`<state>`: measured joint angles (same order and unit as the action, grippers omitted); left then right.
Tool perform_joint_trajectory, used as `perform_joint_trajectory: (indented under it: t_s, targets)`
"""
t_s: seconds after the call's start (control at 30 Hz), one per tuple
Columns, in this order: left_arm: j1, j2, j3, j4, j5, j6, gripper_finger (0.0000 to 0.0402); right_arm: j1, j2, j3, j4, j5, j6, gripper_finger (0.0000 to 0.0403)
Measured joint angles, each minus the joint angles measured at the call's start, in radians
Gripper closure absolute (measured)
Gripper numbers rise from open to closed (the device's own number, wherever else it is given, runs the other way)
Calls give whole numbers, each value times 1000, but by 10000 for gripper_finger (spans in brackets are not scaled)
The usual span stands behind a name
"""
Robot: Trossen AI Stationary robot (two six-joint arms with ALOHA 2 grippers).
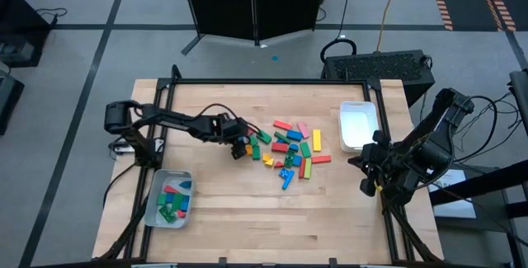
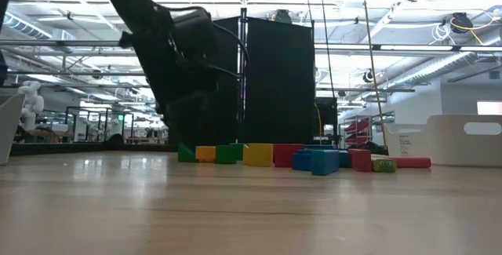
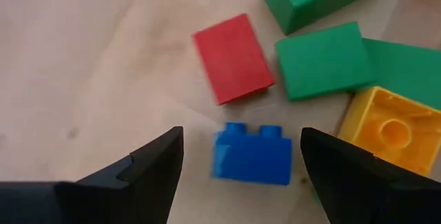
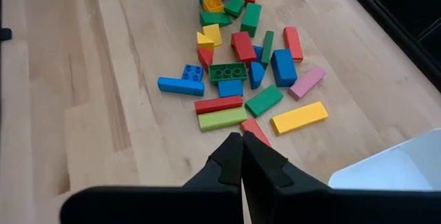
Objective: Sort blocks by size
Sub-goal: Put the blue game piece into the gray bin
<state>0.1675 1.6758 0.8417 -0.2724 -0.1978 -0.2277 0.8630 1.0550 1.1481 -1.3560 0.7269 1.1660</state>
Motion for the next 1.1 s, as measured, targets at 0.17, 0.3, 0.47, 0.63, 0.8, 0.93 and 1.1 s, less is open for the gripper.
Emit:
perform_joint_trajectory:
  t_s: [0.17, 0.3, 0.47, 0.63, 0.8, 0.93, 1.1]
  targets:
    - [3, 34, 1, 14, 14, -3, 139, 0, 0, 0, -29, -16, 0, 403]
    - [2, 34, 1, 8, -1, -24, 230, 0, 0, 0, -37, -25, 0, 403]
    - [-4, -4, 0, -12, -4, -37, 279, 0, 0, 0, -42, -24, 0, 403]
    - [-62, -125, 0, -122, 26, -105, 279, 0, 0, 0, -43, -20, 0, 403]
    - [-173, -321, 0, -303, 40, -295, 279, 0, 0, 0, -44, -16, -1, 403]
    - [-331, -477, 0, -475, 53, -499, 279, 0, 0, 0, -43, -13, 0, 403]
    - [-588, -592, 0, -669, 116, -811, 279, 0, 0, 0, -33, -11, 0, 403]
